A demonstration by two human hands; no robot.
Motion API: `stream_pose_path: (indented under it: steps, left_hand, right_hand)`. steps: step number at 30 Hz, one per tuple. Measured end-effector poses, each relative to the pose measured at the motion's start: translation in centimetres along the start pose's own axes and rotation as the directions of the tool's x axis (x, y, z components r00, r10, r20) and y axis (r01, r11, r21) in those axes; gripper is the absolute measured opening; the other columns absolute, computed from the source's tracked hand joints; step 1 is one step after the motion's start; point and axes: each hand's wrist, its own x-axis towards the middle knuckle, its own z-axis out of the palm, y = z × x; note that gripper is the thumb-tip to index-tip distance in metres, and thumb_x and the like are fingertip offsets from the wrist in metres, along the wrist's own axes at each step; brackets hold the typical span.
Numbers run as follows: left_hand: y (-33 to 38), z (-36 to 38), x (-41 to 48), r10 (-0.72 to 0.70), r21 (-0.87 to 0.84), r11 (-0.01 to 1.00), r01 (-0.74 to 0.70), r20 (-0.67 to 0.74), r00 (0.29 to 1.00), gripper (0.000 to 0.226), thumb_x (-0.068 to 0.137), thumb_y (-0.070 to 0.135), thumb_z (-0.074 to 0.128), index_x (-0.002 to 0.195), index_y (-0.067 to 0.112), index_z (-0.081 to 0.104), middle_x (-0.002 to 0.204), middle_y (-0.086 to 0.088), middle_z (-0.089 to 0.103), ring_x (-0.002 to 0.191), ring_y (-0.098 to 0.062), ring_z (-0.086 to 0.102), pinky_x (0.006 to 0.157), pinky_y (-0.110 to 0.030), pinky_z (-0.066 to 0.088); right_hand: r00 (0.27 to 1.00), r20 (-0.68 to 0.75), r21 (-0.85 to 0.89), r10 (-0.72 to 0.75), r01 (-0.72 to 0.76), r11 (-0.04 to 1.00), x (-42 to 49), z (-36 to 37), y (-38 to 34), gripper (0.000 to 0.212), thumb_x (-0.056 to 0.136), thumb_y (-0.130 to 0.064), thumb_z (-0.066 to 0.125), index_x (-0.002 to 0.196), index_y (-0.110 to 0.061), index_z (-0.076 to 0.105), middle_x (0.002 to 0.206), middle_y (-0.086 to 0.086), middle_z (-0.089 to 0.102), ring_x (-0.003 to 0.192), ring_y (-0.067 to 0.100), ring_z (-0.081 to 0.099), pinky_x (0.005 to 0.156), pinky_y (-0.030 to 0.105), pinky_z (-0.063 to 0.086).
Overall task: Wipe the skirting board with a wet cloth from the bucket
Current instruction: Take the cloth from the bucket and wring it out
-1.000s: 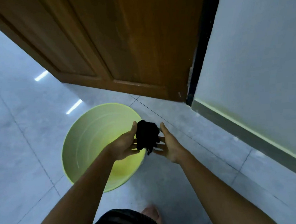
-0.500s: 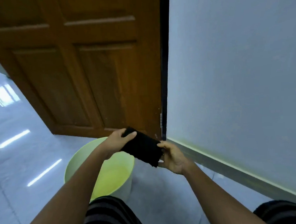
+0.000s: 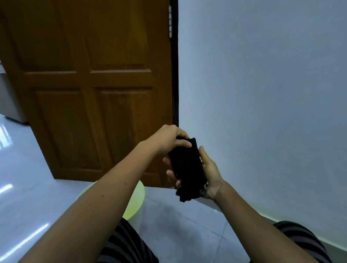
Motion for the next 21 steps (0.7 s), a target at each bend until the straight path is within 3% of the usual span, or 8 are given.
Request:
stream_pose_path:
  steps: [3, 5, 10, 14, 17, 19, 21]
  left_hand:
    - [-0.1, 0.2, 0.4, 0.023, 0.04, 0.999, -0.015, -0.206, 0.978, 0.031, 0.096, 0.031, 0.05, 0.12, 0.017, 0.064, 0.115, -0.005, 0.062, 0.102, -0.02, 0.058, 0.084, -0.031, 0.048]
    - [-1.3, 0.4, 1.0, -0.038, -0.03, 0.999, 0.031, -0.254, 0.966, 0.035, 0.097, 0.031, 0.046, 0.13, 0.02, 0.054, 0.122, -0.004, 0.058, 0.1, -0.017, 0.057, 0.079, -0.027, 0.047]
    - [-8.1, 4.7, 2.2, -0.201, -0.108, 0.972, 0.21, 0.093, 0.975, 0.035, 0.098, 0.032, 0.044, 0.13, 0.019, 0.053, 0.133, -0.004, 0.055, 0.117, -0.02, 0.052, 0.09, -0.03, 0.044]
    - [-14.3, 13.9, 2.4, -0.303, -0.153, 0.914, 0.377, 0.362, 0.881, 0.031, 0.098, 0.025, 0.045, 0.122, 0.012, 0.059, 0.126, -0.009, 0.06, 0.105, -0.021, 0.057, 0.083, -0.029, 0.045]
    - [-17.3, 20.8, 1.4, -0.316, -0.076, 0.912, 0.404, 0.499, 0.807, 0.031, 0.098, 0.024, 0.043, 0.116, 0.005, 0.061, 0.129, -0.013, 0.058, 0.112, -0.028, 0.055, 0.091, -0.032, 0.042]
    - [-19.7, 26.2, 1.7, -0.342, -0.04, 0.895, 0.443, 0.575, 0.743, 0.027, 0.099, 0.028, 0.042, 0.113, 0.012, 0.059, 0.133, -0.014, 0.054, 0.117, -0.028, 0.051, 0.097, -0.034, 0.039]
    - [-22.3, 31.3, 2.1, -0.396, 0.013, 0.87, 0.493, 0.613, 0.683, 0.039, 0.098, 0.034, 0.042, 0.13, 0.013, 0.05, 0.141, -0.012, 0.046, 0.125, -0.028, 0.046, 0.102, -0.035, 0.037]
  right_hand:
    - [0.986, -0.162, -0.113, 0.042, -0.061, 0.992, -1.1, 0.3, -2.6, 0.07, 0.089, -0.065, 0.036, 0.122, -0.011, 0.066, 0.115, 0.016, 0.068, 0.077, 0.026, 0.068, 0.056, 0.03, 0.054]
    - [0.941, -0.336, -0.262, 0.041, -0.136, 0.955, -1.8, 0.0, -5.0, 0.062, 0.093, -0.056, 0.039, 0.11, -0.006, 0.071, 0.105, 0.018, 0.072, 0.069, 0.027, 0.068, 0.05, 0.028, 0.054]
    - [0.779, -0.627, -0.426, 0.004, -0.348, 0.835, -2.5, -3.9, -10.0, 0.041, 0.093, -0.041, 0.051, 0.109, -0.005, 0.06, 0.089, 0.018, 0.074, 0.058, 0.027, 0.071, 0.046, 0.03, 0.054]
    - [0.674, -0.737, -0.497, 0.044, -0.586, 0.639, 0.7, -9.4, -10.2, 0.036, 0.093, -0.046, 0.051, 0.102, -0.012, 0.056, 0.092, 0.016, 0.066, 0.044, 0.022, 0.066, 0.043, 0.032, 0.052]
    - [0.679, -0.732, -0.583, 0.054, -0.665, 0.467, 3.2, -13.4, -7.5, 0.028, 0.096, -0.043, 0.047, 0.103, -0.017, 0.058, 0.092, 0.012, 0.066, 0.047, 0.015, 0.066, 0.044, 0.027, 0.051]
    - [0.7, -0.711, -0.65, 0.063, -0.689, 0.32, 5.8, -17.7, -5.0, 0.026, 0.095, -0.035, 0.051, 0.105, -0.013, 0.061, 0.087, 0.008, 0.069, 0.055, 0.017, 0.065, 0.051, 0.029, 0.054]
    - [0.7, -0.711, -0.682, 0.061, -0.709, 0.181, 8.4, -22.2, -2.1, 0.022, 0.093, -0.031, 0.053, 0.1, -0.013, 0.065, 0.079, 0.005, 0.068, 0.055, 0.02, 0.059, 0.052, 0.03, 0.048]
